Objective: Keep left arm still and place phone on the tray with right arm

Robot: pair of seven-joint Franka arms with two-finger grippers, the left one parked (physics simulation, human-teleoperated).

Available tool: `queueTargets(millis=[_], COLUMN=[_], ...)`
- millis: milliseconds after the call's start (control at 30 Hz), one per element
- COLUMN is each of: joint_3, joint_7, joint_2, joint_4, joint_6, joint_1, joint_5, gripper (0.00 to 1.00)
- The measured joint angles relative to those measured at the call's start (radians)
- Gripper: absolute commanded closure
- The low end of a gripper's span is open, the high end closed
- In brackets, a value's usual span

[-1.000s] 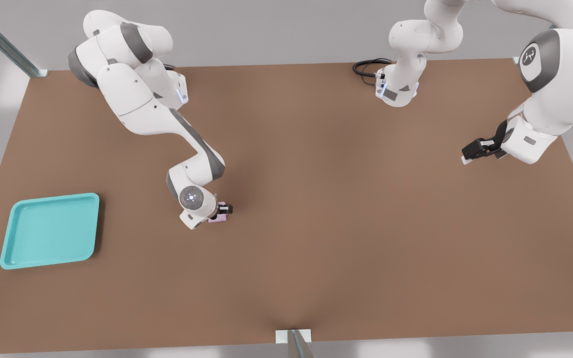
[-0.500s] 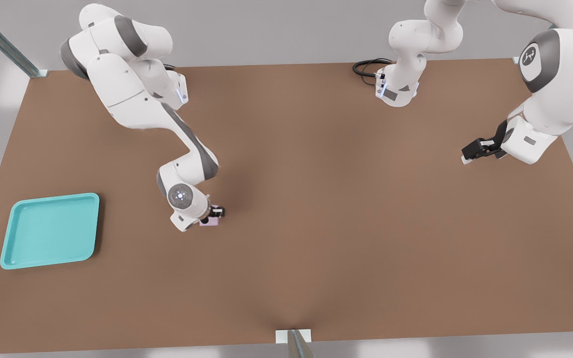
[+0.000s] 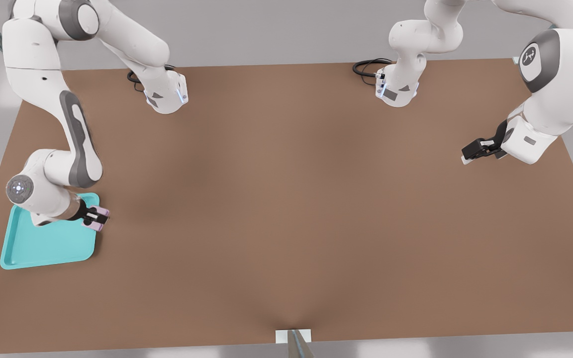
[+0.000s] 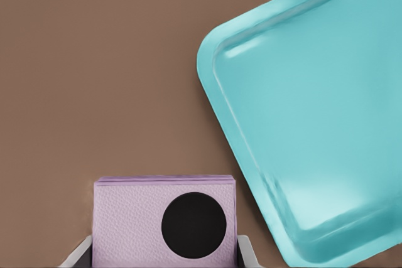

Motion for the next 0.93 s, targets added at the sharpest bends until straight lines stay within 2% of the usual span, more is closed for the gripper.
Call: queueTargets(millis=[133, 167, 267, 333, 400, 467, 500, 633, 767, 867, 933], joint_3=[-0.079, -0.093, -0.109, -0.098, -0.086, -0.144, -0.154, -0.165, -0.163, -0.133, -0.127], joint_7=[-0.144, -0.178, -0.272, -0.319, -0.329, -0.314, -0.305, -0.274, -0.25, -0.234, -0.226], joint_2=[0.099, 0.116, 0.143, 0.095, -0.012, -0.063, -0.087, 0.006, -0.009, -0.157, -0.196], joint_4=[0.053, 0.062, 0.106, 0.123, 0.197, 0.475, 0.57, 0.797, 0.779, 0.51, 0.435], joint_6=[0.056, 0.072, 0.101, 0.092, 0.01, -0.169, -0.261, -0.517, -0.65, -0.637, -0.616], joint_1=[-0.033, -0.031, -0.018, 0.003, 0.154, 0.41, 0.473, 0.513, 0.511, 0.476, 0.47], joint_5=[0.002, 0.001, 0.001, 0.002, 0.004, 0.015, 0.025, 0.062, 0.076, 0.08, 0.081], gripper=[0.15, 0.0, 0.0, 0.0, 0.0, 0.0, 0.0, 0.0, 0.0, 0.0, 0.0])
